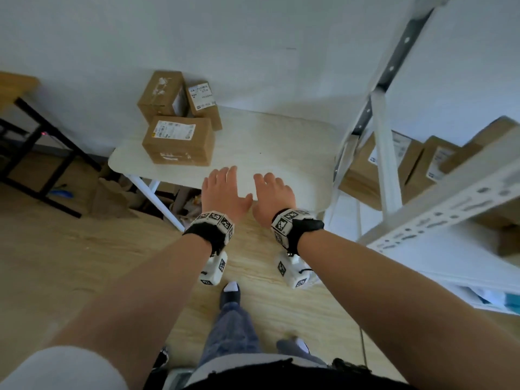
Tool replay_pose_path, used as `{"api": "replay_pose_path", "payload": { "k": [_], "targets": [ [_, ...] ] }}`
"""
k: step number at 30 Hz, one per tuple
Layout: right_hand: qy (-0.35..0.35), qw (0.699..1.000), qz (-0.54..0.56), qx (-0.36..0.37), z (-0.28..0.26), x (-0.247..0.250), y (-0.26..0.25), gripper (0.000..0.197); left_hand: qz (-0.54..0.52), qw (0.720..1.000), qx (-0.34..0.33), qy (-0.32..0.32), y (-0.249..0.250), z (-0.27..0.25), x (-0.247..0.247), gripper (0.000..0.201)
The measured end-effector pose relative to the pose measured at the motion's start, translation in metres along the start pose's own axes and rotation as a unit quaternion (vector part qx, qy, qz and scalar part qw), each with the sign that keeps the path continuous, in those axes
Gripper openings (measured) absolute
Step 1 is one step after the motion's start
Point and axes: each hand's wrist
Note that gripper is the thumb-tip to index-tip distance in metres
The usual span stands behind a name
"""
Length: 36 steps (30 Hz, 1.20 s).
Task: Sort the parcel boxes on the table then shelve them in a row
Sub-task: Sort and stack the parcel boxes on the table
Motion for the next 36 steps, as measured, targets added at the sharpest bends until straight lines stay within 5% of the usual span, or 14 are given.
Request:
{"api": "replay_pose_path", "payload": {
  "k": [10, 19, 29, 36],
  "targets": [
    [0.011, 0.999, -0.034, 0.019, -0.134, -0.022, 0.029, 0.037, -0.015, 0.997, -0.072, -0.006, 0.052, -0.115, -0.022, 0.071],
    [0.102, 0.979, -0.051, -0.171, -0.21, -0.018, 0.039, 0.036, -0.069, 0.96, -0.27, -0.045, 0.091, -0.154, -0.022, 0.065],
    [0.193, 0.865, -0.043, -0.46, -0.339, 0.002, 0.069, 0.04, -0.08, 0.846, -0.514, -0.114, 0.163, -0.239, -0.032, 0.063],
    [0.239, 0.809, -0.053, -0.534, -0.42, 0.017, 0.126, 0.045, -0.157, 0.815, -0.551, -0.087, 0.276, -0.271, -0.029, 0.055]
  ]
}}
Point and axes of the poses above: each hand's wrist, its own z-axis towards the middle knuckle, its own x-axis out of the back of the hand, y = z × x, and after that the axes turned 13 degrees about x, right-handed
